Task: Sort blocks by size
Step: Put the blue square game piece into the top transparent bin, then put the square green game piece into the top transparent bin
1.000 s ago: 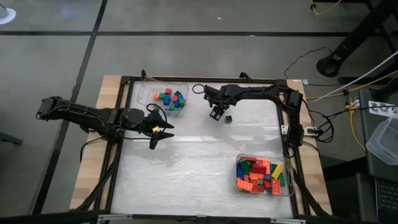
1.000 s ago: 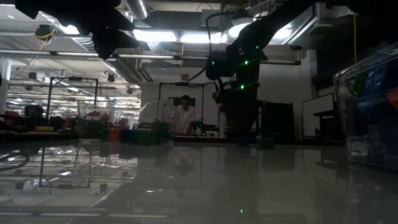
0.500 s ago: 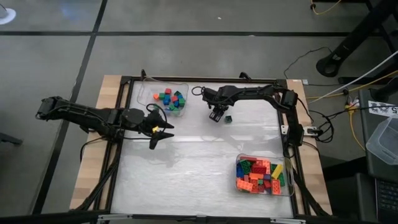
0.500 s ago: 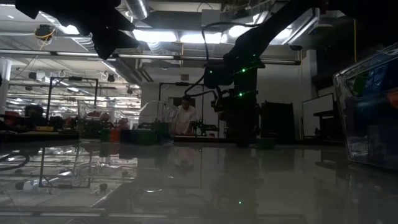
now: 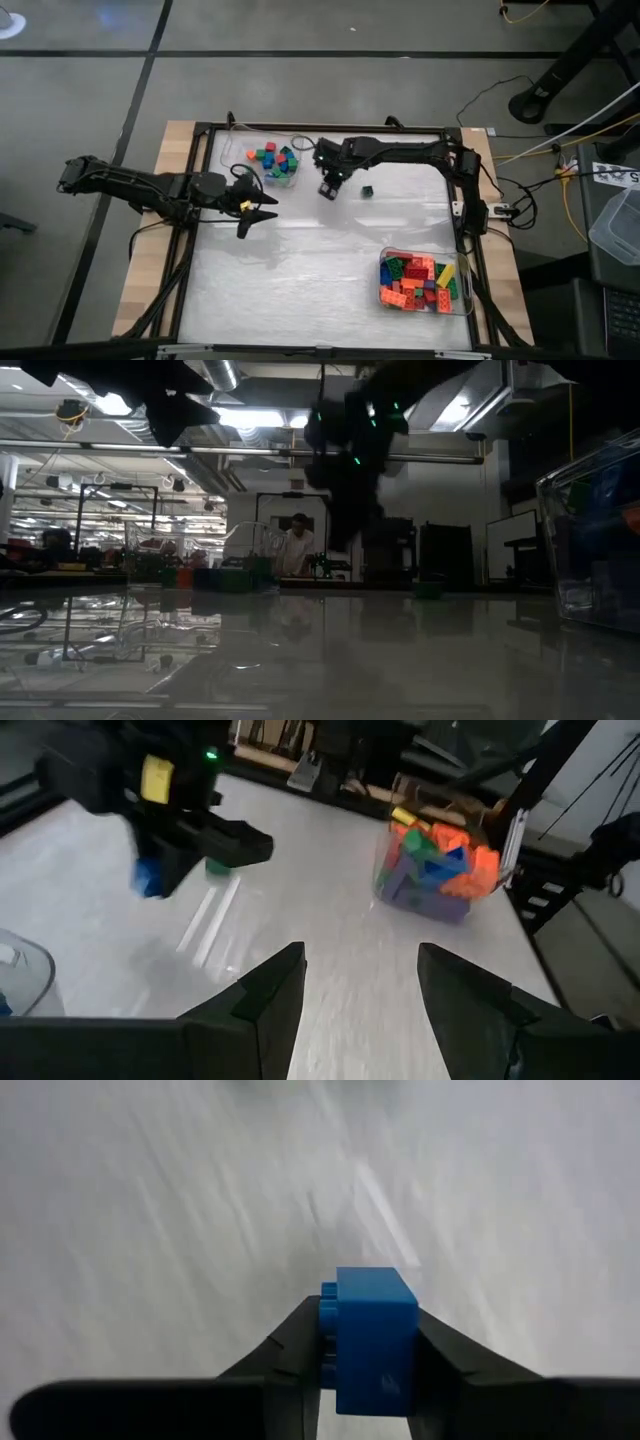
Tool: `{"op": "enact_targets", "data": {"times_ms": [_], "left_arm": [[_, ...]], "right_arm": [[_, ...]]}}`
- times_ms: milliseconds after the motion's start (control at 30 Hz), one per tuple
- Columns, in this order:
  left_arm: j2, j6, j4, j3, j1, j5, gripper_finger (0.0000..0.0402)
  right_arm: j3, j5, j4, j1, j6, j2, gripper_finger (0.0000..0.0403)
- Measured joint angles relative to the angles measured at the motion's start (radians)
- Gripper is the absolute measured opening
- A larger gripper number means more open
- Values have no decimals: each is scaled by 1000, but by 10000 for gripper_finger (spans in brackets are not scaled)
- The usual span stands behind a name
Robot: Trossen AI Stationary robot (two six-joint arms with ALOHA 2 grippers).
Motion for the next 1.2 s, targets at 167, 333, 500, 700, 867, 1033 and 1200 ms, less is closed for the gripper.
{"op": "enact_targets", "data": {"times_ms": [167,333,500,700,867,1033,1200], "left_arm": [[-47,20,1,0,0,0,182],[-88,23,0,0,0,0,182],[-117,23,-4,0,0,0,182],[-123,22,-40,0,0,0,182],[-123,19,-97,0,0,0,182],[-131,43,-152,0,-1,0,182],[-218,88,-202,0,-1,0,182]], "right_arm": [[117,-6,140,52,-50,0,109],[131,-2,423,64,-64,3,92],[133,14,674,53,-65,49,111],[132,51,804,54,-64,99,208],[132,101,734,54,-64,88,269],[134,84,470,54,-65,-15,285],[133,75,89,56,-47,-109,279]]}}
